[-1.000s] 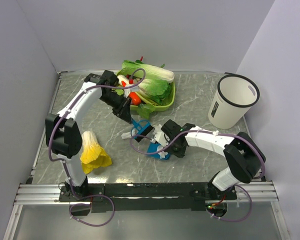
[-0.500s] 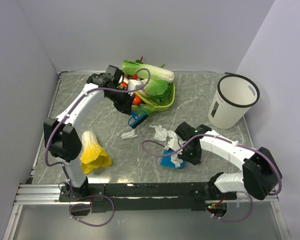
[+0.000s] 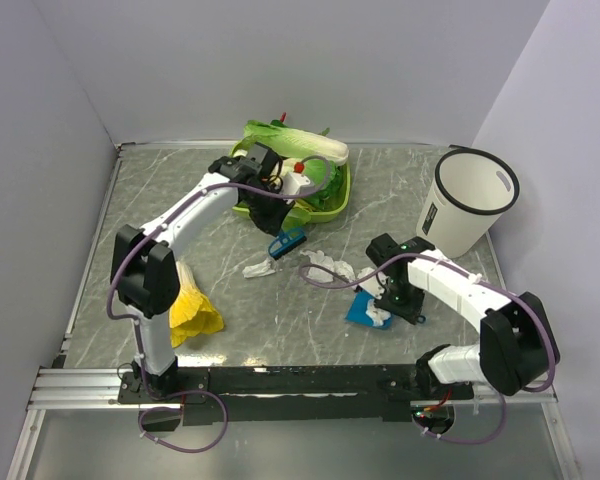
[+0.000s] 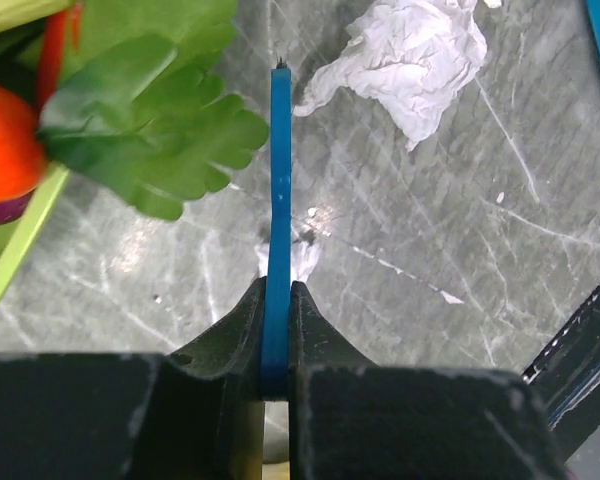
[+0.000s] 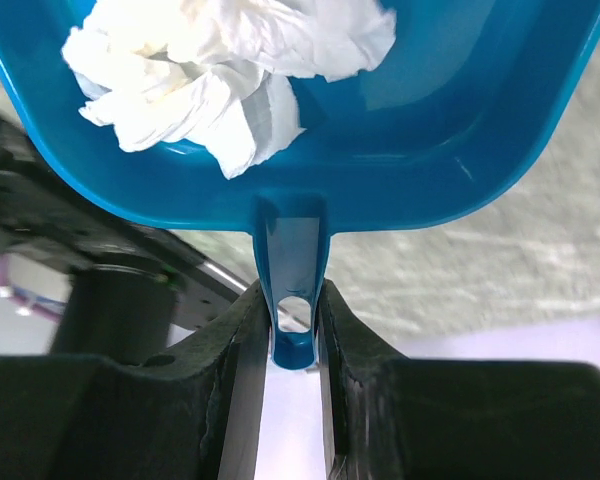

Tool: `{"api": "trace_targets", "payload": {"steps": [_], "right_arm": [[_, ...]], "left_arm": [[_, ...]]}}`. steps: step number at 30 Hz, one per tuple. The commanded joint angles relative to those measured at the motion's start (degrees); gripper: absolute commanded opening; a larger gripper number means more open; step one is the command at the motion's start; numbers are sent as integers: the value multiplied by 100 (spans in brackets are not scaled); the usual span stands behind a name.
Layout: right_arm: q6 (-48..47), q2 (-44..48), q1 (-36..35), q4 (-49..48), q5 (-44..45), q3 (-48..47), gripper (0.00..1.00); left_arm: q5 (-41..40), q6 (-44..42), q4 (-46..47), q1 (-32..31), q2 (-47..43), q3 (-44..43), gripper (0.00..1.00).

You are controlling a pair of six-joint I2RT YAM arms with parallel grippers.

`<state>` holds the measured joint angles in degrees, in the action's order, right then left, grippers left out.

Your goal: Sweep away the paper scraps from the table

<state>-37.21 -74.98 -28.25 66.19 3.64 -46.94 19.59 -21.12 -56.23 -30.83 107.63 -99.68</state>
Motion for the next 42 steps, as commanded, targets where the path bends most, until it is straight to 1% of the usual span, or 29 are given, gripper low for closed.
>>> {"api": "trace_targets", "payload": {"steps": [1,5,8,14,19,23,25,28,31,36,37,38,42], "right_arm": [[-164,-280,179,-18,909,-34,0],[-94,-657,241,-387,1121,-324,0],[3,-1140,241,-536,1148,-614,0],[-225,-1659,197,-845,1122,-905,0],[-462,-1730,13,-1038,1095,-1010,0],[-427,-1879,-198,-1100,928,-1107,0],[-314,-1967,-277,-1179,814,-1177,0],[-260,-2108,-391,-1223,630,-1169,0],[-401,-2047,-558,-1407,655,-949,0],[-453,-1845,-638,-1416,498,-808,0],[-471,-1775,-699,-1442,489,-791,0],[-489,-1748,-760,-1469,463,-773,0],[-419,-1836,-972,-1530,340,-895,0]], "left_arm": [[-17,257,209,-186,152,-210,1],[-87,372,331,-318,372,-254,1],[-70,556,446,-389,556,-306,1],[500,952,569,-415,829,-350,1],[888,1154,595,-476,1101,-570,1],[1178,1251,622,-512,1198,-781,1],[1074,1312,631,-547,1207,-790,1],[1011,1322,569,-547,1137,-807,1],[1064,1391,569,-521,1032,-711,1],[1055,1506,683,-459,733,-474,1],[1133,1515,692,-450,637,-465,1],[1387,1463,692,-433,601,-465,1],[1547,1445,657,-424,574,-544,1]]}}
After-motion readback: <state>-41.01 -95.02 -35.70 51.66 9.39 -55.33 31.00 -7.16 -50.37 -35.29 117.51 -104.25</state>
